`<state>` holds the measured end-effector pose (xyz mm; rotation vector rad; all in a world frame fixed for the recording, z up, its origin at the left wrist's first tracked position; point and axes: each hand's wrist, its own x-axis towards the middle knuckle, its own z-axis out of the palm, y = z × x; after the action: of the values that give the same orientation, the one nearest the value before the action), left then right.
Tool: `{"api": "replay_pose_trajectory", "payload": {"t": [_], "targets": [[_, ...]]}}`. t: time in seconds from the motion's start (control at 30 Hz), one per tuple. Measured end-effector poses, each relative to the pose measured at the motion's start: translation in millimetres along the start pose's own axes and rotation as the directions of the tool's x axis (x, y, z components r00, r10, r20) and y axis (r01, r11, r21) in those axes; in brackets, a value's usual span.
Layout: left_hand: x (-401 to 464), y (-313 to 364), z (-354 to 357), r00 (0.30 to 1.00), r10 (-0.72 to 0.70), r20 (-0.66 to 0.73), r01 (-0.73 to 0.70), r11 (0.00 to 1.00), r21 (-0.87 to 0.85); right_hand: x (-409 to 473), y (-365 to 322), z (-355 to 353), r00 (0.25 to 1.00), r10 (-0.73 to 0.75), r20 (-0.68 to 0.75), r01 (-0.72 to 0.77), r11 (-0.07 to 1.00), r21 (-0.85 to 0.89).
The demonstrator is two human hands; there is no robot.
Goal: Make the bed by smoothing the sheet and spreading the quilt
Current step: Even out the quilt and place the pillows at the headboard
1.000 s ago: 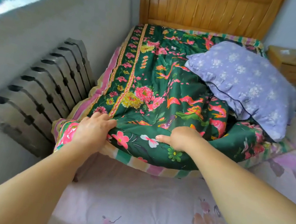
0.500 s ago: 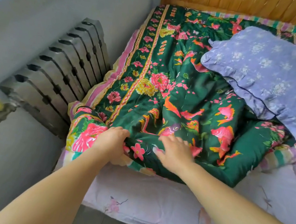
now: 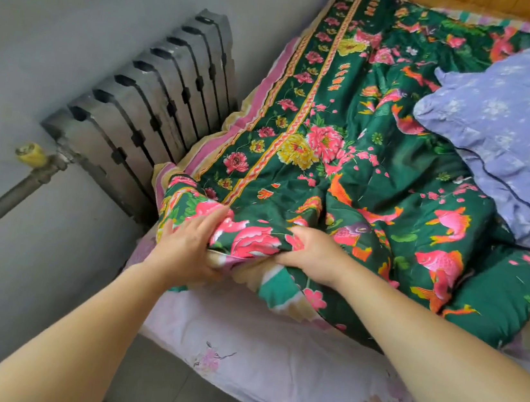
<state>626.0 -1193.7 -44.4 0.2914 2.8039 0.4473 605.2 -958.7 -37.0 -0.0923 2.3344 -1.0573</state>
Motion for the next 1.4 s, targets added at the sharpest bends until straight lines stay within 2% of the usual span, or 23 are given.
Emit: {"api": "replay_pose_trajectory", "payload": {"t": [0.1, 0.17, 0.27, 0.33, 0.4, 0.47, 0.5, 0.57, 0.67, 0.77, 0.83, 0.9, 0.97, 1.07, 1.27, 1.4], "targets": [[2.3, -6.1, -4.9, 0.999, -0.049, -0.019, 0.047, 0.997, -0.059, 0.7, -8.7, -4.6, 0.998, -0.005, 0.057, 0.005, 1.000, 0.010], [2.9, -13.1, -18.8, 0.998, -0.037, -0.060, 0.041, 0.997, 0.063, -2.3, -16.2, -2.5, 0.998, -0.028, 0.064, 0.029, 1.000, -0.006], [-9.2, -26.8, -44.4, 0.985, 0.097, -0.146, -0.053, 0.958, 0.280, -7.0, -37.8, 2.5, 0.997, -0.071, 0.029, 0.073, 0.996, -0.050], [-26.3, -34.3, -63.5, 0.946, 0.216, -0.240, -0.115, 0.920, 0.374, -11.9, -60.8, 2.9, 0.993, -0.115, 0.010, 0.116, 0.993, -0.031], [-44.9, -41.5, -76.7, 0.875, 0.348, -0.336, -0.164, 0.867, 0.471, -15.6, -79.1, 0.4, 0.987, -0.164, -0.006, 0.163, 0.984, 0.076], [-59.3, -50.6, -80.7, 0.813, 0.421, -0.403, -0.174, 0.836, 0.520, -22.2, -90.8, -0.4, 0.981, -0.195, -0.001, 0.193, 0.973, 0.126], [-64.7, -56.1, -78.0, 0.803, 0.430, -0.413, -0.176, 0.832, 0.526, -24.8, -93.3, 2.9, 0.980, -0.197, 0.001, 0.196, 0.974, 0.113], [-74.7, -64.0, -64.8, 0.818, 0.420, -0.392, -0.177, 0.833, 0.525, -28.5, -91.0, 17.3, 0.990, -0.143, 0.004, 0.144, 0.990, -0.013], [-83.8, -74.9, -35.4, 0.905, 0.339, -0.256, -0.175, 0.846, 0.504, -28.7, -69.0, 53.1, 0.999, 0.013, 0.051, -0.003, 0.981, -0.193], [-91.8, -75.7, -4.6, 0.998, 0.046, -0.048, -0.020, 0.889, 0.457, -31.8, -44.0, 82.9, 0.988, 0.116, 0.103, -0.102, 0.986, -0.133], [-93.5, -72.9, 16.5, 0.986, -0.140, 0.088, 0.085, 0.884, 0.460, -38.7, -28.6, 88.1, 0.984, 0.166, 0.063, -0.159, 0.982, -0.100], [-91.3, -65.6, 25.2, 0.962, -0.231, 0.146, 0.151, 0.896, 0.418, -45.5, -8.6, 83.7, 0.979, 0.201, 0.020, -0.197, 0.974, -0.115], [-83.2, -57.3, 27.6, 0.956, -0.252, 0.151, 0.182, 0.911, 0.369, -56.0, 13.8, 71.6, 0.967, 0.254, 0.023, -0.253, 0.967, -0.044], [-68.2, -35.1, 24.5, 0.966, -0.213, 0.148, 0.156, 0.933, 0.324, -78.8, 42.1, 46.2, 0.935, 0.354, 0.008, -0.354, 0.931, 0.087], [-37.1, 26.1, 30.8, 0.978, -0.120, 0.169, 0.064, 0.950, 0.304, -119.7, 93.0, 9.4, 0.887, 0.442, -0.133, -0.435, 0.897, 0.079], [-17.3, 97.4, 42.2, 0.981, -0.051, 0.186, -0.012, 0.947, 0.322, -153.2, 131.7, -26.7, 0.892, 0.420, -0.167, -0.438, 0.895, -0.085]]}}
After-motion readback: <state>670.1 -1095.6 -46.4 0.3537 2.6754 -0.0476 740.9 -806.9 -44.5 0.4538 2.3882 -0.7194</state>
